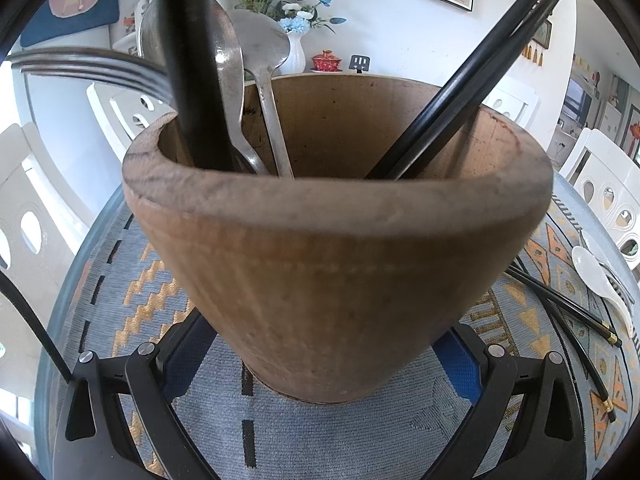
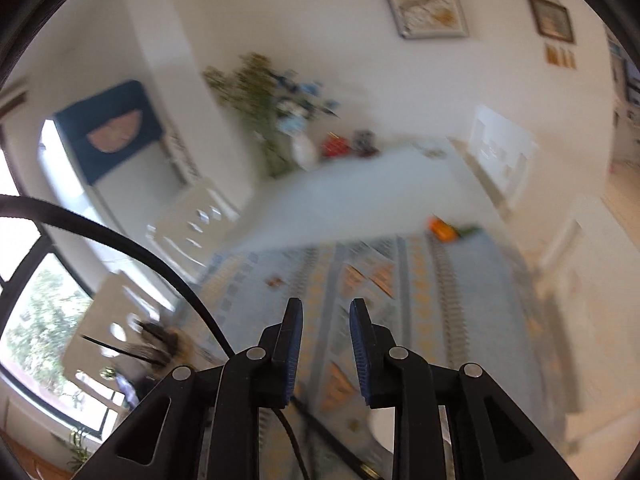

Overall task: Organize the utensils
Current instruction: 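Move the open right tool back over the white plastic utensils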

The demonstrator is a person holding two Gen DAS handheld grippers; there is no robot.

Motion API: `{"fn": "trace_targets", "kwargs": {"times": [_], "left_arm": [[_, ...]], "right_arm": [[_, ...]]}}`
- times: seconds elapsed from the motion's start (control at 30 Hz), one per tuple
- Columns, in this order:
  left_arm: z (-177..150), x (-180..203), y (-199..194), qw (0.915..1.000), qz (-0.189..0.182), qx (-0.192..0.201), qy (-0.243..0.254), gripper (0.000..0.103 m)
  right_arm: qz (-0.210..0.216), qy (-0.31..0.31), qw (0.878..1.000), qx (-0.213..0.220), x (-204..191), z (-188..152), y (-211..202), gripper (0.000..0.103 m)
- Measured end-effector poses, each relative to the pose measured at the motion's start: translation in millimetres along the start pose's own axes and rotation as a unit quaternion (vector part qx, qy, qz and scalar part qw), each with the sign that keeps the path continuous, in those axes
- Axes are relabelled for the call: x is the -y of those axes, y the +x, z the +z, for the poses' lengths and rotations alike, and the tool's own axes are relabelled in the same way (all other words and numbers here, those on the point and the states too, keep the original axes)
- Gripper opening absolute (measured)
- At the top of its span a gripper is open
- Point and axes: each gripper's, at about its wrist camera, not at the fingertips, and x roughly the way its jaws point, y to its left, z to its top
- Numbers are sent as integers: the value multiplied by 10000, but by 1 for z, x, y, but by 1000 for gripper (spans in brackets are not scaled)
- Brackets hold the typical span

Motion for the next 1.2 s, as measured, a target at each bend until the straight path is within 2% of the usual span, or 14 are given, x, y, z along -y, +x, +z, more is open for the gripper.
{"fn": "trace_targets", "kwargs": {"times": [0.17,0.27,0.33,0.5,0.63,0.83,0.87,1.0,1.2], "left_arm": [[0,0,0,10000,4,3,2,101],[0,0,0,10000,-19,-3,-11,101],[0,-1,1,10000,-50,-11,-33,101],[-1,-4,2,10000,-40,-8,-26,101],[-1,-4,2,10000,-37,-7,-24,101],[-1,-4,2,10000,-39,-9,-25,101],[-1,-4,2,10000,-39,-8,-25,101],[-1,-3,2,10000,-38,-8,-25,101],[-1,-3,2,10000,-38,-9,-25,101]], "right_arm": [[-499,271,9946,-873,39,-34,36,23],[-747,175,9871,-1402,47,-55,59,23],[-874,79,9836,-1575,49,-65,69,23],[-1364,-236,9730,-1849,55,-81,88,23],[-1059,-322,9698,-2175,49,-90,97,23],[-1071,-992,9575,-2486,22,-109,111,23],[-1095,-1051,9558,-2519,20,-111,114,25],[-1205,-1235,9505,-2584,14,-115,125,47],[-1465,-1676,9394,-2609,3,-122,142,49]]}}
